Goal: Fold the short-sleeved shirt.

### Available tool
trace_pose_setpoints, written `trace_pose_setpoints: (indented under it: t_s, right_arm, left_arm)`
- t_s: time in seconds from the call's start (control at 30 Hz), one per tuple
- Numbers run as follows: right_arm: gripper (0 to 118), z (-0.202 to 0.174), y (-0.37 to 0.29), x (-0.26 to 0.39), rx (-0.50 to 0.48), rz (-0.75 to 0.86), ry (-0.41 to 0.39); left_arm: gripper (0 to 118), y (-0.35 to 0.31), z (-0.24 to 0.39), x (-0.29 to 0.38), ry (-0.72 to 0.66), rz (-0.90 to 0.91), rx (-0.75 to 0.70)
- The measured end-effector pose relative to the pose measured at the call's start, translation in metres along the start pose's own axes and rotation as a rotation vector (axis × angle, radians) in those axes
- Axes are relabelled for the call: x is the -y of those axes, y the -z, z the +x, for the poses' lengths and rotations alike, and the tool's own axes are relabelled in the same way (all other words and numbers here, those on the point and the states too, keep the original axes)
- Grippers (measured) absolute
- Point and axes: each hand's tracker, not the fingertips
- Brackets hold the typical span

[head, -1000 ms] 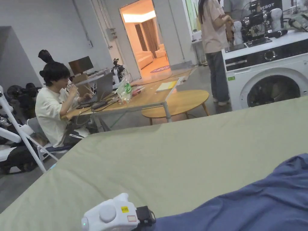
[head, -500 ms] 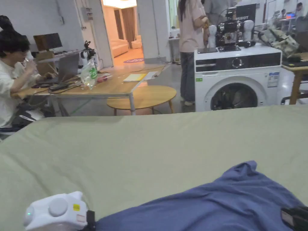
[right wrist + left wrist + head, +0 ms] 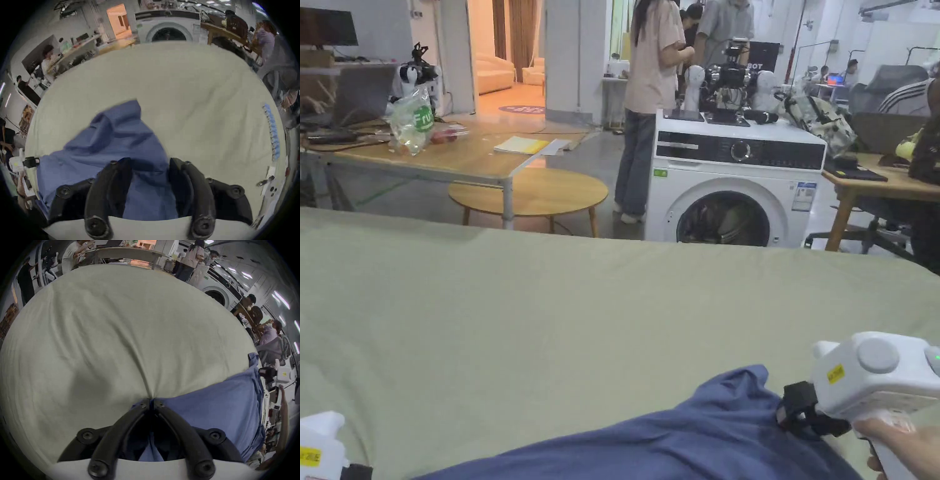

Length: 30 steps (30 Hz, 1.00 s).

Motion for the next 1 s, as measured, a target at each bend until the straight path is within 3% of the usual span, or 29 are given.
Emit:
trace_pose_setpoints:
  t_s: [0.07,0.1,0.17,0.27,0.37,0.47,0.57,0.77,1.0]
  right_arm:
    - [35,-0.009,0.018,0.01,0.033,-0.073,-0.064]
    - [29,-0.016,0.009,0.015,0.068,0.031,-0.132]
    - [0,-0.02,0.008,0.017,0.051,0.022,-0.116]
    - [0,-0.023,0.005,0.026,0.065,0.058,-0.118]
    - [0,-0.021,-0.021,0.039,0.039,0.176,-0.035]
    - [0,-0.017,-0.08,0.05,-0.003,0.307,-0.047]
    - [0,-0.017,-0.153,0.059,-0.034,0.424,-0.066]
    - [0,-0.038,-0.283,0.076,0.022,0.627,-0.163]
    - [0,-0.064,-0.396,0.032,0.038,0.871,-0.077]
  left_arm:
    - [0,0.0,-0.002,0.0,0.006,0.007,0.01]
    - [0,0.0,-0.002,0.001,0.01,0.009,0.014]
    - [0,0.003,-0.004,0.0,0.018,0.013,0.016]
    - [0,0.002,-0.002,0.002,0.04,0.021,0.012]
    - [0,-0.006,0.0,0.007,0.071,0.096,0.015]
    - [0,-0.042,0.011,0.023,0.16,0.252,0.012]
    - [0,-0.076,0.008,0.013,0.16,0.311,0.157]
    - [0,-0.194,0.035,-0.007,0.169,0.631,0.258]
    - [0,-0.309,0.084,-0.082,0.2,0.842,0.25]
